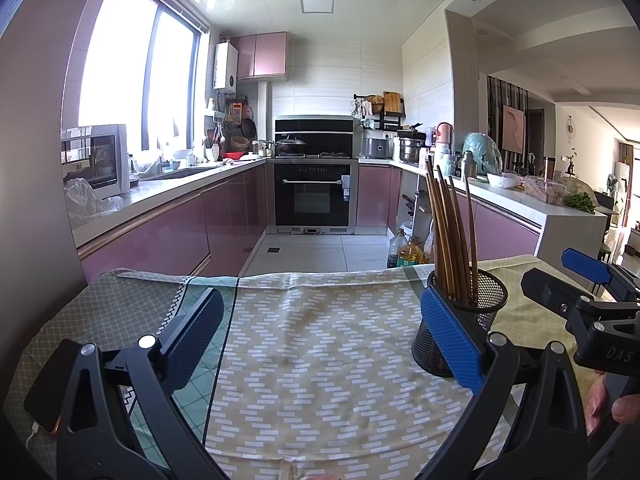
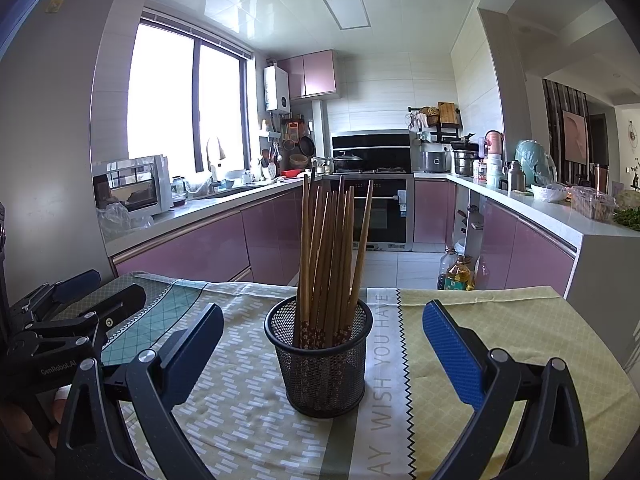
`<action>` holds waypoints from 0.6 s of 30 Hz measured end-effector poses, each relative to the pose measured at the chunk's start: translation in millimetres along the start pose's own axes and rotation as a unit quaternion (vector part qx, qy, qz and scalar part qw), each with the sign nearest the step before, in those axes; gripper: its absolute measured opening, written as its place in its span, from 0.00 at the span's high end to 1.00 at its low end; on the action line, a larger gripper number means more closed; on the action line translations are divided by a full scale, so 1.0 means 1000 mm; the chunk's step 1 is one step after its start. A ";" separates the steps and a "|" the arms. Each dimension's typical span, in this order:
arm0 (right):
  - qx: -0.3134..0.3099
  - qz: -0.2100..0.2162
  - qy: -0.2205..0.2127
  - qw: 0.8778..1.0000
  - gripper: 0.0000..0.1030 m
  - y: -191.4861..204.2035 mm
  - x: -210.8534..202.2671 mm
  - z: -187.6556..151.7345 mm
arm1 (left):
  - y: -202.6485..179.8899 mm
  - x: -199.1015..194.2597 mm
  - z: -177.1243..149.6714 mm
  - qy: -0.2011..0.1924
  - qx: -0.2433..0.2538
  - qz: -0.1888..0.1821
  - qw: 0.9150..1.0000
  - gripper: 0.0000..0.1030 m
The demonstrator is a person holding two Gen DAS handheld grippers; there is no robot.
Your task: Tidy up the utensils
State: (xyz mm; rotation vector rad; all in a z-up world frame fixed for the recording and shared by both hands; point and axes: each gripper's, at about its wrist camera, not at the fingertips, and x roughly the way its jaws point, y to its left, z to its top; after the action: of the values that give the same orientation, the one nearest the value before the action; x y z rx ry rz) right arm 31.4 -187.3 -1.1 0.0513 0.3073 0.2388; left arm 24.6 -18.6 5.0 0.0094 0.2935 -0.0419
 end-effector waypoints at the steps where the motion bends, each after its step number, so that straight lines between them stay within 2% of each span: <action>1: 0.000 -0.001 0.000 1.000 0.06 0.000 0.000 0.000 | 0.000 0.000 0.000 0.000 0.000 0.000 1.000 0.05; 18: 0.001 0.000 0.000 1.000 0.06 0.000 0.000 0.000 | -0.002 0.000 -0.001 0.000 0.001 0.000 1.000 0.05</action>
State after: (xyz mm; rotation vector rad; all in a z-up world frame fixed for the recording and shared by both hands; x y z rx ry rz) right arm 31.2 -187.2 -0.8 0.0529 0.3069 0.2392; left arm 24.7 -20.3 4.0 0.0112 0.2928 -0.0412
